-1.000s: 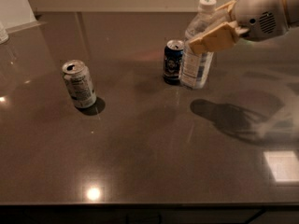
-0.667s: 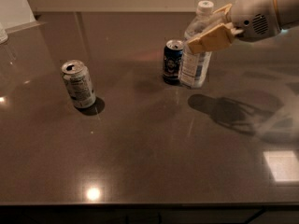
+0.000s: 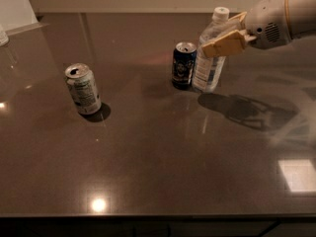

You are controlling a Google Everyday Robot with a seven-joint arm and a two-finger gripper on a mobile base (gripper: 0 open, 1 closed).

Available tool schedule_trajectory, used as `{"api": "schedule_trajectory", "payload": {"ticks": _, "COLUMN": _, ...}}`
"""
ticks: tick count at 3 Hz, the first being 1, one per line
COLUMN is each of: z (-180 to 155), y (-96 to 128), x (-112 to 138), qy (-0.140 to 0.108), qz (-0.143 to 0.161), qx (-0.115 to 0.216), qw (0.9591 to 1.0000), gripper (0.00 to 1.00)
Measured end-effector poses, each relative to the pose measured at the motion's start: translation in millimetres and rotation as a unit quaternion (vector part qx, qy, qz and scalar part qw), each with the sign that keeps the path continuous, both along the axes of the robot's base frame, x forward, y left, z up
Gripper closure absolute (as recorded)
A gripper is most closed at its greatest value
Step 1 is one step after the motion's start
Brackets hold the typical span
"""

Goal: Move blue plastic bottle near pepsi can

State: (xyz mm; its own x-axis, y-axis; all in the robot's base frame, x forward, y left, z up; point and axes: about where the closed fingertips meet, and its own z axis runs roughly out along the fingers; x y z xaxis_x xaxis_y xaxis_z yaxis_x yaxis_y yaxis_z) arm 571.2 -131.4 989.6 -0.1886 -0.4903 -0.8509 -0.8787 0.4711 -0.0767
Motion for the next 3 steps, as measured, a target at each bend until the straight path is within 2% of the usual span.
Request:
{"api": "schedule_trajectory", "payload": {"ticks": 2, "z": -27.3, "y": -4.5, "x": 17.0, "qy": 0.013, "qz": -0.007, "qx": 0.001, "qw": 0.9999, "gripper": 1.0}}
{"api": "schedule_trajectory", "payload": {"ticks": 3, "z": -37.8, "y": -5.9, "x": 21.4, "qy": 0.015, "qz": -0.012, "qx": 0.0, "qw": 0.9998, "gripper": 0.84}}
